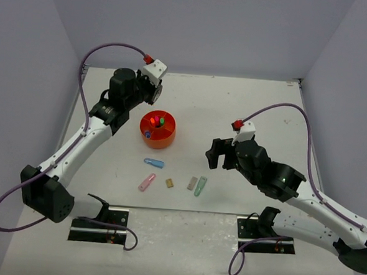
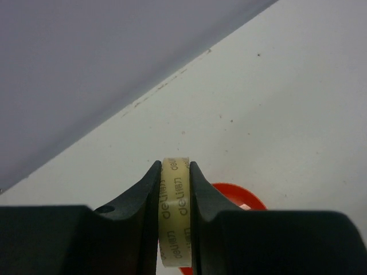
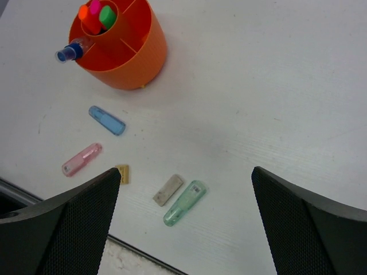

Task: Sort the stationery into containers
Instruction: Place the stationery in the storage box.

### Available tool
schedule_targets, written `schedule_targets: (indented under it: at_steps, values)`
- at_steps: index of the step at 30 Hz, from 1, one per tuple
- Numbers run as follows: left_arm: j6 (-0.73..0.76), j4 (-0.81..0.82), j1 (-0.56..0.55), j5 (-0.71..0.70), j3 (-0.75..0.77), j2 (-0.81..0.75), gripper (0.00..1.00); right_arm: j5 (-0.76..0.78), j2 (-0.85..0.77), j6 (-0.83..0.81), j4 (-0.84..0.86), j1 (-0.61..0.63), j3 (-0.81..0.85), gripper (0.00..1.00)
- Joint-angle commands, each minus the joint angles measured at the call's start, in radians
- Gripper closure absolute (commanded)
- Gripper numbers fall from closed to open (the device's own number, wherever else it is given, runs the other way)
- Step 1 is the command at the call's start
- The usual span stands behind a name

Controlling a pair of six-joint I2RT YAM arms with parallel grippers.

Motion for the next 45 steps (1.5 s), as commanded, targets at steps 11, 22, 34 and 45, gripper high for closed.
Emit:
schedule_targets:
  at_steps: [11, 22, 34, 45]
  values:
    - [0.086, 0.082, 0.276, 0.805, 0.098, 0.34, 1.0, -0.179, -0.273, -0.032, 0.063, 0.001, -0.179, 0.01]
    - [0.118, 0.066, 0.279, 0.687, 0.031, 0.372, 0.99, -0.149, -0.229, -0.061, 0.048, 0.001, -0.161, 0.01]
    - [0.061, 0.051, 0.29, 0.641, -0.004, 0.377, 0.5, -0.146, -0.2, -0.072, 0.06, 0.001, -0.139, 0.01]
    - [-0.165, 0.062, 0.291, 0.403, 0.033, 0.086, 0.02, -0.07, 0.073, 0.11, 0.08, -0.002, -0.12, 0.01]
